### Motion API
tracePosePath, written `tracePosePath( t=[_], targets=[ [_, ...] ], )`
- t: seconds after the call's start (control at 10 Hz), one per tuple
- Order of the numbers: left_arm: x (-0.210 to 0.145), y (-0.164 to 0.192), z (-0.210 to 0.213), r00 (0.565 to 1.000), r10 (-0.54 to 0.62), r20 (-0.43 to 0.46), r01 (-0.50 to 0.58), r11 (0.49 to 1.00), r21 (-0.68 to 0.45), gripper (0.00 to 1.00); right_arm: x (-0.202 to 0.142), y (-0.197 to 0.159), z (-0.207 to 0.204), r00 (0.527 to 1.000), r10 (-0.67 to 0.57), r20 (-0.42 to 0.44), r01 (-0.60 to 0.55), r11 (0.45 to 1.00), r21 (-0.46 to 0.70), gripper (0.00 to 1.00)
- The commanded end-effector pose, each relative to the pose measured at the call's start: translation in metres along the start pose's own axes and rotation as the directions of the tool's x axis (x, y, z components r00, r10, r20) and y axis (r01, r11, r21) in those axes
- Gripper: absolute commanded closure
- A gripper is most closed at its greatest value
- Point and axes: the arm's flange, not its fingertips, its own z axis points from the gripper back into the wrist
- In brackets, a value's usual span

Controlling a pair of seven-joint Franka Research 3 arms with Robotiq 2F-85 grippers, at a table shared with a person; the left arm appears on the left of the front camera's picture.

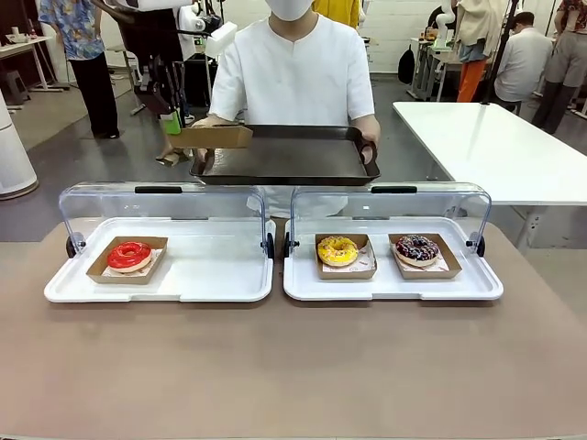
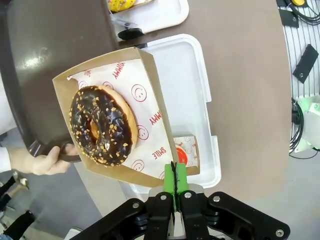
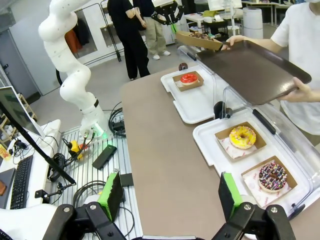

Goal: Provide the desired donut to the person.
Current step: Place the picked Paper togo box onto the Handle tray extended by the person.

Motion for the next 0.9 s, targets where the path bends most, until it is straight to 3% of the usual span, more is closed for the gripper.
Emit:
tracePosePath(
  t=[0.0,0.8],
  targets=[
    [-0.0022,-0.0024,0.0023,1.000,0.015,-0.002,-0.015,1.000,0.003,1.00,-0.0004,-0.0005,0.0004,1.000,0.005,0.010,-0.005,1.000,0.005,0.00],
    [-0.0022,-0.0024,0.0023,1.000,0.015,-0.002,-0.015,1.000,0.003,1.00,-0.0004,-0.0005,0.0004,1.000,0.005,0.010,-0.005,1.000,0.005,0.00]
  ],
)
